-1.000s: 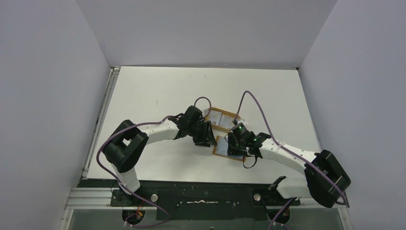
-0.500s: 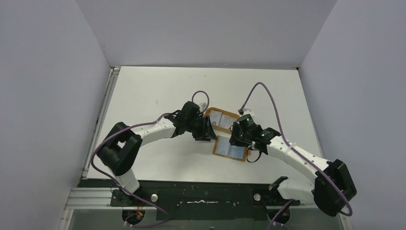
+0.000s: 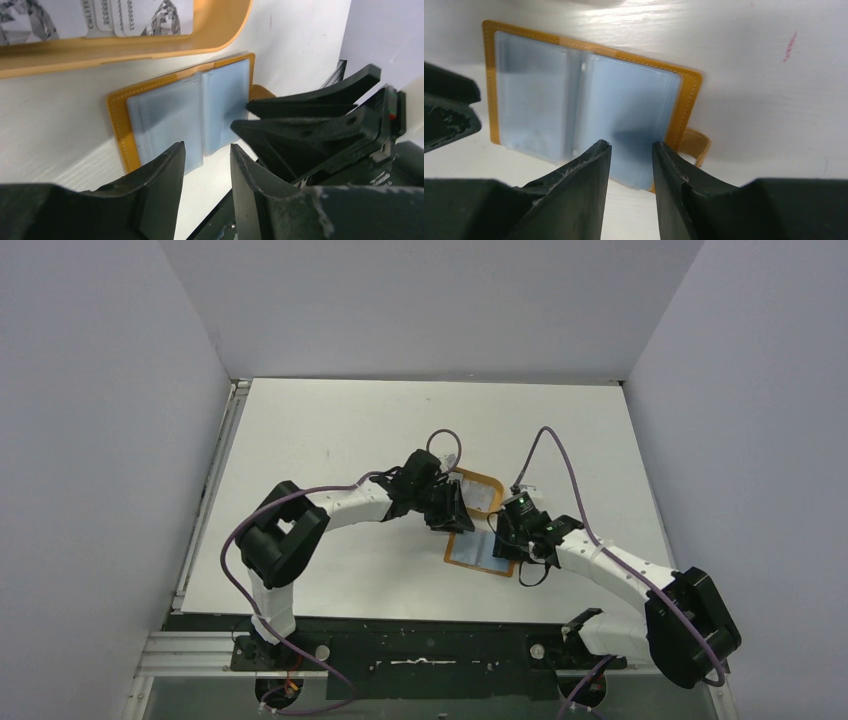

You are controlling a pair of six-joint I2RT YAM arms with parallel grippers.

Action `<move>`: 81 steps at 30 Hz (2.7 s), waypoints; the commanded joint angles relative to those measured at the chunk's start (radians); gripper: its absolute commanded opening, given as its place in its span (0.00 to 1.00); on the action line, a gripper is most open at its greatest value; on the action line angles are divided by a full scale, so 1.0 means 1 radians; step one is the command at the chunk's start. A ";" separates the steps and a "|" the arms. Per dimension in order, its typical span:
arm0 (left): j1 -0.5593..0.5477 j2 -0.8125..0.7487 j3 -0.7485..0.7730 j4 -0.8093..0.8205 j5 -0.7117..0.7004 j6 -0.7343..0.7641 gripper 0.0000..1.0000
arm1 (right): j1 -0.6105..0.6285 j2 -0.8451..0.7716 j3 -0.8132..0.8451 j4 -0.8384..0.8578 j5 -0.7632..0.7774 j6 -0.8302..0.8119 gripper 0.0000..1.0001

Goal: Put the credit cards into the card holder
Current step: Open the card holder at the center of the board, then pick up the credit card from the storage box.

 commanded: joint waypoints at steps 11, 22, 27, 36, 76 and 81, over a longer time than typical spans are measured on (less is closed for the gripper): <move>0.032 -0.122 -0.132 0.070 -0.027 -0.021 0.35 | -0.079 0.130 0.007 0.113 -0.024 -0.056 0.39; 0.092 -0.308 -0.245 -0.040 -0.142 0.001 0.38 | -0.087 -0.016 0.094 -0.046 0.019 -0.089 0.49; 0.137 -0.470 -0.277 -0.170 -0.259 0.059 0.50 | -0.086 -0.111 0.227 -0.077 0.053 -0.143 0.60; 0.176 -0.692 -0.314 -0.358 -0.502 0.115 0.94 | -0.087 0.091 0.312 0.269 0.029 -0.041 0.74; 0.288 -0.792 -0.452 -0.291 -0.386 0.092 0.90 | -0.063 0.600 0.421 0.495 -0.016 0.134 0.48; 0.288 -0.784 -0.453 -0.288 -0.381 0.093 0.90 | -0.066 0.616 0.427 0.477 -0.025 0.127 0.48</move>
